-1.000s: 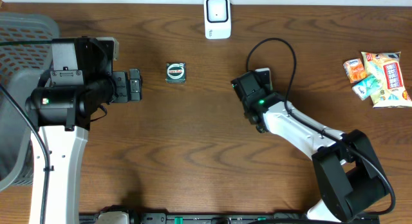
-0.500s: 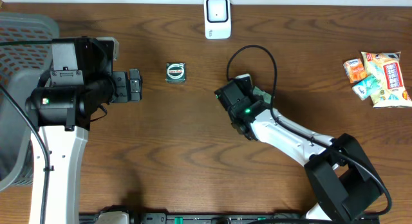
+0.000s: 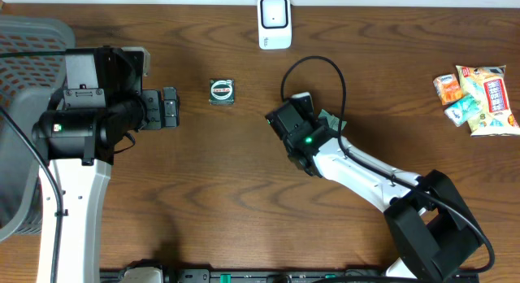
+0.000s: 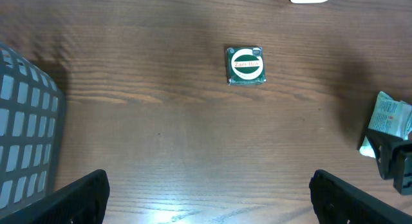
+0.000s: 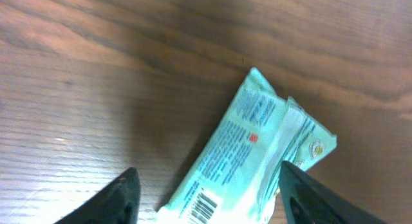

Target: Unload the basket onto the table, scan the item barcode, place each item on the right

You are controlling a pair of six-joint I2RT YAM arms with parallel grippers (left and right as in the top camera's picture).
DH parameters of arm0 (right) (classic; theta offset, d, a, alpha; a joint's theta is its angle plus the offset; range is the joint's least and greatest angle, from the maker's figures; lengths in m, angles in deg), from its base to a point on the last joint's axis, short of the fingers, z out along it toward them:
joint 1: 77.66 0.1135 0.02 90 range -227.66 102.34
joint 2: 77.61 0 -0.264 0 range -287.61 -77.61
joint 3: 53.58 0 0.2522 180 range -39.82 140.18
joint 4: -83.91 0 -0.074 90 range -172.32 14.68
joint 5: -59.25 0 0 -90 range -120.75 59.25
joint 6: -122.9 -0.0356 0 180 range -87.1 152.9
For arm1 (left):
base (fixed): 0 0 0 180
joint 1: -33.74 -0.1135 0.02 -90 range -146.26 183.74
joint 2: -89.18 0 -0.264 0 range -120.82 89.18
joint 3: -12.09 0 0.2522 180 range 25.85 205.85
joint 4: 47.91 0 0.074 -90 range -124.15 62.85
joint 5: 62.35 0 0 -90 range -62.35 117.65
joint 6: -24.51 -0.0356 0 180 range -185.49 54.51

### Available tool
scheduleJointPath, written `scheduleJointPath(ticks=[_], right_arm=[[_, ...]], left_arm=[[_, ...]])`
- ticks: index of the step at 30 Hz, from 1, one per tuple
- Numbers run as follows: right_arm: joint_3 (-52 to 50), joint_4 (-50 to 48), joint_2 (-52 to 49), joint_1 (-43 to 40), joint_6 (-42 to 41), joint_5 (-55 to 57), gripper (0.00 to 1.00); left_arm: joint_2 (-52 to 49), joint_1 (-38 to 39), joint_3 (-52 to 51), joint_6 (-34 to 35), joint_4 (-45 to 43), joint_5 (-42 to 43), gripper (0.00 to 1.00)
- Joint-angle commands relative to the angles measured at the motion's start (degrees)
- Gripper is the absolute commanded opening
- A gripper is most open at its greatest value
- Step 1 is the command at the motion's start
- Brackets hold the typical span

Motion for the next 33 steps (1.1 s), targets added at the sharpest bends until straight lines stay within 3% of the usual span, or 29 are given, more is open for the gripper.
scheduleJointPath(ticks=[1,3,8,15,20,25,30,33], right_arm=[[3.08,1.42,0.17,-0.98,-5.44,-0.55,0.72],[4.13,2.78,0.17,-2.97,-10.38,-4.52,0.76],[5.73,2.71,0.17,-12.24,-10.54,-25.9,0.92],[5.84,4.55,0.17,-28.02,-3.1,-54.05,0.96],[5.7,9.88,0.15,-34.12,1.38,-56.57,0.96],[3.39,10.88,0.15,-35.08,2.25,-56.54,0.99],[-0.85,5.14,0.15,-34.34,-3.15,-56.52,0.99],[-4.59,-0.02,0.15,-33.83,-7.61,-56.5,0.94]], left_arm=[[-0.17,-0.31,0.42,-0.59,0.13,-0.35,0.98],[-0.17,-0.31,0.42,-0.59,0.13,-0.35,0.98],[-0.17,-0.31,0.42,-0.59,0.13,-0.35,0.98],[-0.17,-0.31,0.42,-0.59,0.13,-0.35,0.98],[-0.17,-0.31,0.42,-0.59,0.13,-0.35,0.98],[-0.17,-0.31,0.42,-0.59,0.13,-0.35,0.98],[-0.17,-0.31,0.42,-0.59,0.13,-0.35,0.98],[-0.17,-0.31,0.42,-0.59,0.13,-0.35,0.98]])
